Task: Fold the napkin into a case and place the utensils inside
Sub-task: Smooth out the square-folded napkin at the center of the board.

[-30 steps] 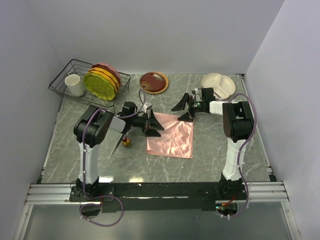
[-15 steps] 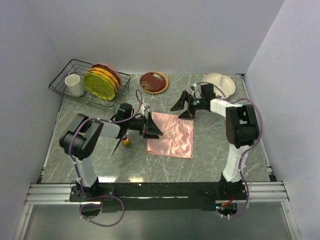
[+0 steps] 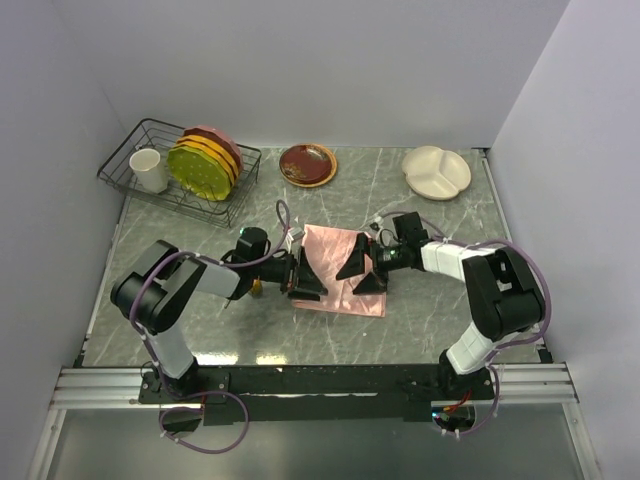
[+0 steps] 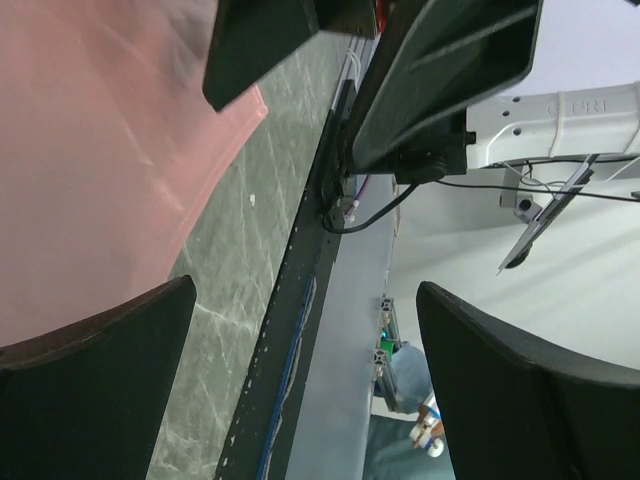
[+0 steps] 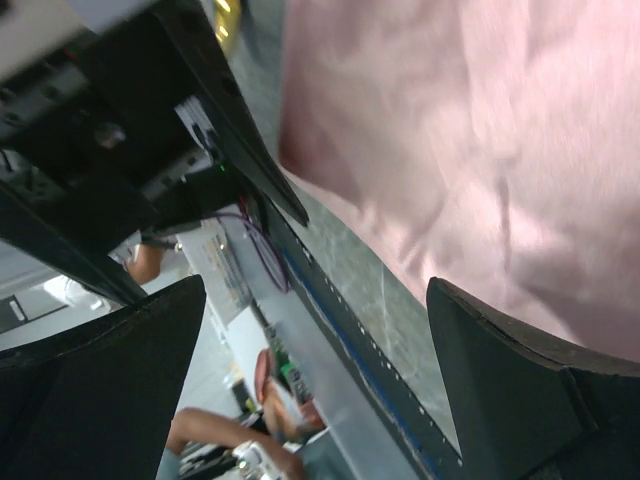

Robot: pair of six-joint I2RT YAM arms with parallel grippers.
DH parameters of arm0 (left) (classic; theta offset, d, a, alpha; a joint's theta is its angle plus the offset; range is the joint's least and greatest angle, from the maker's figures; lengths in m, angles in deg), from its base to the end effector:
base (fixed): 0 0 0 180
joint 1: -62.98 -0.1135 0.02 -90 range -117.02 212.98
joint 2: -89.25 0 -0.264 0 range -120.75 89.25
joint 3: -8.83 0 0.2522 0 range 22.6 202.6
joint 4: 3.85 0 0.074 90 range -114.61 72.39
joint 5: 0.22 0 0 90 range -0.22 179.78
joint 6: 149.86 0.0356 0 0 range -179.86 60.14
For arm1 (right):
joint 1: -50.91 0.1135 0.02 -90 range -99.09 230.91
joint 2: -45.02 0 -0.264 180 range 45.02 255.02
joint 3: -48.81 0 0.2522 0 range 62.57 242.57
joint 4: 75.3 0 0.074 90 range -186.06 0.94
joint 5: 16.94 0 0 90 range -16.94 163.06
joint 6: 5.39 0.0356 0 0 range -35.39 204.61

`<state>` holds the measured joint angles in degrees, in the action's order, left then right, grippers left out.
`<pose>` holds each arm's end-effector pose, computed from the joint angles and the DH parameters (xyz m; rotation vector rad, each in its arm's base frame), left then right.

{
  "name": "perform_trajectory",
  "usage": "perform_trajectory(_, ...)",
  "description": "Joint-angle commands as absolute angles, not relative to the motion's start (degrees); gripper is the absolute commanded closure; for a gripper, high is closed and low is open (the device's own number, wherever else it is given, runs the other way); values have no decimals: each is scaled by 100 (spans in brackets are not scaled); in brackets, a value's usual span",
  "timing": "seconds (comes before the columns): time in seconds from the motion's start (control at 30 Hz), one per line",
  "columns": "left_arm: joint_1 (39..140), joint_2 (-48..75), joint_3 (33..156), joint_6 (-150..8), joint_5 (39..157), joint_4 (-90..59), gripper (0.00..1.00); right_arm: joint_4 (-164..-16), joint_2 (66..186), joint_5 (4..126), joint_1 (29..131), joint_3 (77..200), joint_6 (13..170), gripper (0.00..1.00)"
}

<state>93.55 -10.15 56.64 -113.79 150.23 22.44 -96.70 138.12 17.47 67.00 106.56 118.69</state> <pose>0.2448 -0.1806 0.1372 0.3519 2.3341 -1.8981 0.2720 0.1090 0.1525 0.0023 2.6295 1.5689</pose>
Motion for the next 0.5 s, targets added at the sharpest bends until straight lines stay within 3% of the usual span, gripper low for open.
perform_trajectory(0.0, 9383, -1200, 5696, -11760, 14999, 3143, 1, -9653, 13862, 1672, 6752, 10599, 11670, 0)
perform_trajectory(0.47, 9717, -1683, 5679, -11726, 15025, 3328, 1, -10576, 14917, 2050, 6444, 10889, 10553, 2)
